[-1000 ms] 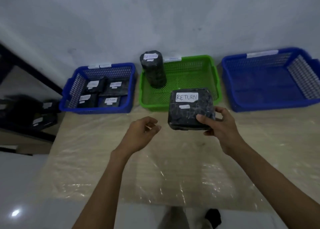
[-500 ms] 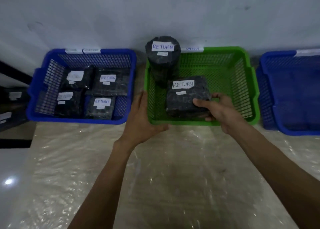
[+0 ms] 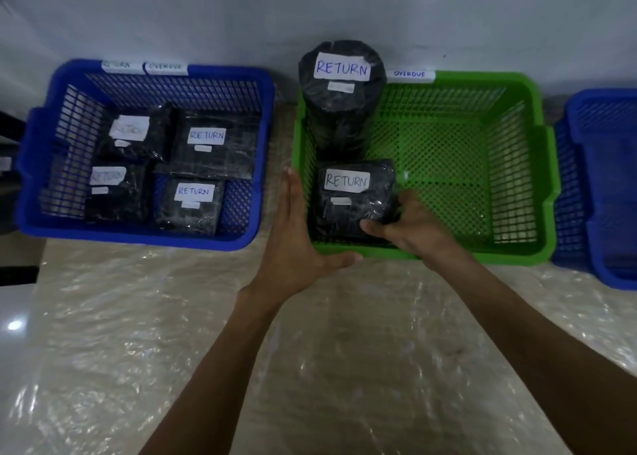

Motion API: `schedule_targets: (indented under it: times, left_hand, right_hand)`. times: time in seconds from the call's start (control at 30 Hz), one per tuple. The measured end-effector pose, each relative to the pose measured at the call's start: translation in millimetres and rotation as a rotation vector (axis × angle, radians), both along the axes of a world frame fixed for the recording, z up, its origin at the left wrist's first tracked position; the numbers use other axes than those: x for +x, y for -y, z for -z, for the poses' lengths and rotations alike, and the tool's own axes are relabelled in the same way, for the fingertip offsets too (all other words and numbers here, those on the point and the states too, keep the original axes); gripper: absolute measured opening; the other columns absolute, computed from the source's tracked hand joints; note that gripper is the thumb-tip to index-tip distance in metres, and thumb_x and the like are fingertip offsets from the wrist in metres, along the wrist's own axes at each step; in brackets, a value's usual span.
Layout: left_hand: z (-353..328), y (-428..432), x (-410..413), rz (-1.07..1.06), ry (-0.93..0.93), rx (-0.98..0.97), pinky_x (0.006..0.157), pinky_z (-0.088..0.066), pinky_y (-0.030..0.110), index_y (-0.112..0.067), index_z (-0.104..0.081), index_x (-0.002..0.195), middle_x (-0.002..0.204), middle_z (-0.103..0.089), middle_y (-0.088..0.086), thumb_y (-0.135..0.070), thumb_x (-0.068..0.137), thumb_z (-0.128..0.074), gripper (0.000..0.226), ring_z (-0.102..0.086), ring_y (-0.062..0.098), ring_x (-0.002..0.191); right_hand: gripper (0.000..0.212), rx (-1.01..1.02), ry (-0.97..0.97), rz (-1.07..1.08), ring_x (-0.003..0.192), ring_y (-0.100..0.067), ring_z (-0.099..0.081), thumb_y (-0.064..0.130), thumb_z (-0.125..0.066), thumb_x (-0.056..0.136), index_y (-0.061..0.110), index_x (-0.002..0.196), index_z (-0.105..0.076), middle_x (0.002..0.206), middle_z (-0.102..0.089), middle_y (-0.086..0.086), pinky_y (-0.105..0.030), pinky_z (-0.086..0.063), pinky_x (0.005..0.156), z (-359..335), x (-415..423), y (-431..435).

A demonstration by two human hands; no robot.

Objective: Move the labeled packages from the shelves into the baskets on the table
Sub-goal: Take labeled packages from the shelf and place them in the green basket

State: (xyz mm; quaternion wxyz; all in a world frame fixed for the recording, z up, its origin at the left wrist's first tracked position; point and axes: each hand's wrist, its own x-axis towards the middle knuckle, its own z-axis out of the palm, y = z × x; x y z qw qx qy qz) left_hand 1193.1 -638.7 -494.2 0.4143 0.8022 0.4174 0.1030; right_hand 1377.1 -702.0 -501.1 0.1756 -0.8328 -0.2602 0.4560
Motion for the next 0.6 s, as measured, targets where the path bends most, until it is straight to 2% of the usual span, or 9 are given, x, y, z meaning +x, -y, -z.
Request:
schedule_targets:
  times: [0.07, 0.13, 0.3, 0.47, 0.53, 0.6]
  left_hand:
    - [-0.2, 0.3, 0.2, -0.007, 0.001, -0.005, 0.105, 0.006, 0.000, -0.025, 0.023, 0.143, 0.156, 0.021, -0.007, -0.056, 0.057, -0.083, 0.140, 0.024, -0.011, 0.136]
    - [0.8, 0.3, 0.2, -0.015, 0.000, -0.011, 0.102, 0.008, -0.003, -0.023, 0.022, 0.144, 0.158, 0.018, -0.004, -0.055, 0.057, -0.083, 0.141, 0.023, -0.011, 0.136]
    - [4.8, 0.3, 0.0, -0.030, 0.021, -0.024, 0.103, 0.007, -0.003, -0.022, 0.021, 0.145, 0.158, 0.017, -0.004, -0.056, 0.055, -0.082, 0.141, 0.012, 0.003, 0.144]
    - [6.0, 0.8, -0.1, -0.039, 0.013, -0.049, 0.102, 0.007, -0.003, -0.021, 0.021, 0.147, 0.159, 0.018, -0.005, -0.056, 0.055, -0.083, 0.143, 0.014, 0.003, 0.145]
    - [6.5, 1.2, -0.3, -0.042, 0.010, -0.044, 0.102, 0.006, -0.003, -0.020, 0.019, 0.148, 0.159, 0.017, -0.006, -0.056, 0.055, -0.083, 0.143, 0.013, 0.002, 0.144]
    - [5.1, 1.9, -0.6, -0.051, 0.002, -0.045, 0.107, 0.003, 0.004, -0.021, 0.018, 0.149, 0.159, 0.016, -0.008, -0.056, 0.055, -0.083, 0.142, 0.011, 0.002, 0.144]
  right_hand:
    - [0.071, -0.034, 0.038, -0.044, 0.111, -0.026, -0.057, 0.046, -0.076, 0.072, 0.014, 0.123, -0.039, 0.120, -0.060, -0.004, -0.041, -0.046, 0.093, 2.5, -0.2, -2.6]
    - [0.073, -0.059, 0.075, -0.104, 0.114, -0.028, -0.055, 0.050, -0.072, 0.074, 0.013, 0.127, -0.038, 0.124, -0.059, -0.007, -0.038, -0.046, 0.092, 2.9, 0.0, -3.5]
    - [0.069, -0.102, 0.155, -0.241, 0.115, -0.028, -0.055, 0.055, -0.062, 0.081, 0.014, 0.131, -0.039, 0.126, -0.058, -0.009, -0.031, -0.041, 0.084, 2.4, -0.6, -3.0]
    - [0.064, -0.101, 0.148, -0.242, 0.110, -0.025, -0.058, 0.058, -0.063, 0.078, 0.022, 0.128, -0.049, 0.123, -0.061, -0.004, -0.034, -0.047, 0.090, -0.8, -0.4, -2.8]
    - [0.062, -0.091, 0.149, -0.219, 0.108, -0.024, -0.058, 0.059, -0.064, 0.076, 0.023, 0.125, -0.054, 0.121, -0.063, -0.004, -0.032, -0.047, 0.089, -3.2, -0.8, -1.9]
    - [0.063, -0.074, 0.169, -0.214, 0.106, -0.025, -0.059, 0.063, -0.062, 0.075, 0.021, 0.122, -0.056, 0.119, -0.063, -0.006, -0.030, -0.046, 0.084, -6.1, -2.9, 0.3]
